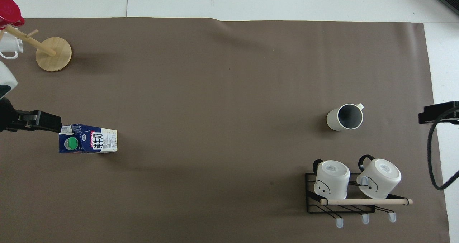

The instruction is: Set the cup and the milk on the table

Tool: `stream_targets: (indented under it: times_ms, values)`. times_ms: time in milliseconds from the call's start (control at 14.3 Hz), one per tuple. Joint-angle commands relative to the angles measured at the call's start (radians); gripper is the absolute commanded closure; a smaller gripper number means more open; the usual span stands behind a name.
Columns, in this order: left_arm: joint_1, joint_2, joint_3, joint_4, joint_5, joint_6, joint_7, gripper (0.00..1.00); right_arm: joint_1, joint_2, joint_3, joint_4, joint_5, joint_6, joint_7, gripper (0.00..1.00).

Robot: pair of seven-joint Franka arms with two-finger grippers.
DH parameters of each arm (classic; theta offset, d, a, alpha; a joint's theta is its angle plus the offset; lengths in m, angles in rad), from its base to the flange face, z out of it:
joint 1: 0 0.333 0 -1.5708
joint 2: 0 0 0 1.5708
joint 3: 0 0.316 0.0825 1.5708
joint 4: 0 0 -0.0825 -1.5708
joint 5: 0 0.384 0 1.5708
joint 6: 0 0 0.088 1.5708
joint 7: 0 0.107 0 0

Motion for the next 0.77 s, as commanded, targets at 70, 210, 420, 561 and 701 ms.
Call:
stream_targets:
  times_ms: [70, 210, 420, 561, 701]
  values:
    - [0.008, -0.005, -0.005, 0.012, 0.007, -0.012, -0.004, 0.00, -0.009, -0.015, 0.004, 0.001, 0.007, -0.011, -0.008, 0.00]
    - [0.008, -0.005, -0.005, 0.012, 0.007, -0.012, -0.004, 0.00, -0.009, -0.020, 0.000, -0.005, -0.003, -0.013, -0.014, 0.00]
    - [0.008, -0.005, -0.005, 0.012, 0.007, -0.012, -0.004, 0.00, -0.011, -0.026, -0.004, -0.014, 0.007, -0.013, -0.014, 0.00]
    - [0.008, -0.006, -0.005, 0.012, 0.007, -0.012, -0.004, 0.00, -0.009, -0.014, -0.002, -0.004, 0.004, -0.013, -0.014, 0.00]
    - [0.008, -0.005, -0.005, 0.012, 0.007, -0.012, -0.004, 0.00, -0.009, 0.003, -0.002, 0.018, 0.002, -0.014, -0.014, 0.00]
